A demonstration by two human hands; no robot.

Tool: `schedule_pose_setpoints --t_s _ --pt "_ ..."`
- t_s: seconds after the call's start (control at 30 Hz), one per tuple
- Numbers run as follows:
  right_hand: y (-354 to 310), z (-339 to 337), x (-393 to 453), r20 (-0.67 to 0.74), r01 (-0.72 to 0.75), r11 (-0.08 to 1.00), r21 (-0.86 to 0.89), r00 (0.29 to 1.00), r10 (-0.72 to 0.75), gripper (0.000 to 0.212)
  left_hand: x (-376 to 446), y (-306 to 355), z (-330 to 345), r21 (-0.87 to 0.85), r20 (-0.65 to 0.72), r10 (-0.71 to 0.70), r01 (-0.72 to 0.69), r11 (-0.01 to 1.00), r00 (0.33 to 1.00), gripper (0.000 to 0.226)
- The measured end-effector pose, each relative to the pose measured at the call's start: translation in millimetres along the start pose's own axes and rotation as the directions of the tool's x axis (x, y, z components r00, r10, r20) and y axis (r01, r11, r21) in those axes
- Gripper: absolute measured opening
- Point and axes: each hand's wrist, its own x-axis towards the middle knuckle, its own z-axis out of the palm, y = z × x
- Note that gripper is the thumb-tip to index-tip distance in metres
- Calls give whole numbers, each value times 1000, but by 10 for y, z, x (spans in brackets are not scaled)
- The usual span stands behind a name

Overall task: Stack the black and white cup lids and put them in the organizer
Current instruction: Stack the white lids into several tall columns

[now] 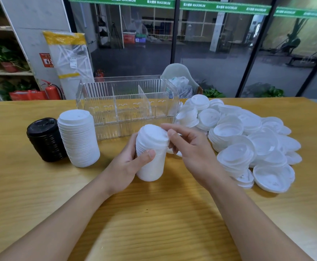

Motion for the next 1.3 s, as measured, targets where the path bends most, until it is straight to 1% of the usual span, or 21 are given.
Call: schedule_pose_setpoints --t_s 0.13,0.23,0.4,0.5,0.57,0.6,0.63,0.67,0.7,0.73,0.8,0.83,0.87,0.93,1.03,1.1,1.13,1.2,1.3 --pt "-41 29 -24 52 29 993 -111 998 -23 26 -13 30 13 22 0 13 -13 1000 1000 55" --pt "-28 21 -35 82 79 970 -228 995 -62 34 -12 53 25 8 -3 8 -8 1000 1000 52" --pt "-11 15 -19 126 132 965 -228 986 -105 39 -8 54 -19 25 8 12 -12 1000 1000 58" --pt "12 -11 -9 158 126 971 -204 983 -95 44 -7 45 -34 15 -2 15 -15 1000 1000 58" --pt "30 -60 0 132 93 983 -161 989 -72 46 -2 46 -41 23 -8 23 -23 999 1000 58" --pt "47 -87 6 105 76 984 -159 993 -60 43 -3 46 -53 30 -12 24 -24 999 1000 58" --pt "71 -112 15 68 67 977 -204 996 -54 38 -9 45 -68 31 -17 21 -21 999 1000 60" --pt "108 -139 20 29 76 948 -309 997 -71 35 -18 44 -85 32 -25 22 -22 999 999 65" --pt "162 -167 27 3 95 889 -448 995 -104 35 -26 46 -103 35 -41 31 -29 999 999 72" --pt "223 -183 37 12 113 808 -578 991 -130 36 -33 54 -111 42 -66 44 -41 998 997 80" --pt "317 -182 81 73 126 627 -769 991 -110 42 -20 96 -67 37 -146 74 -69 997 987 94" --pt "357 -171 112 91 127 549 -826 992 -92 43 -2 115 -20 33 -194 91 -86 996 977 99" --pt "381 -151 144 100 132 493 -860 991 -92 41 17 136 32 41 -239 106 -99 994 965 101" --pt "408 -132 192 91 143 443 -885 986 -138 30 45 183 157 86 -299 133 -112 990 945 101" --pt "386 -134 218 76 155 444 -883 979 -189 15 66 195 235 149 -316 156 -113 982 936 93" --pt "388 -133 214 64 170 492 -854 972 -224 4 73 179 238 118 -318 138 -105 987 938 81" --pt "392 -134 208 51 173 523 -834 970 -239 2 80 167 244 102 -324 133 -105 989 937 74" --pt "395 -129 203 19 156 588 -794 972 -232 8 91 144 265 89 -342 140 -116 989 929 63" --pt "390 -106 196 -6 127 648 -751 980 -200 15 80 115 287 43 -356 142 -136 990 924 59"
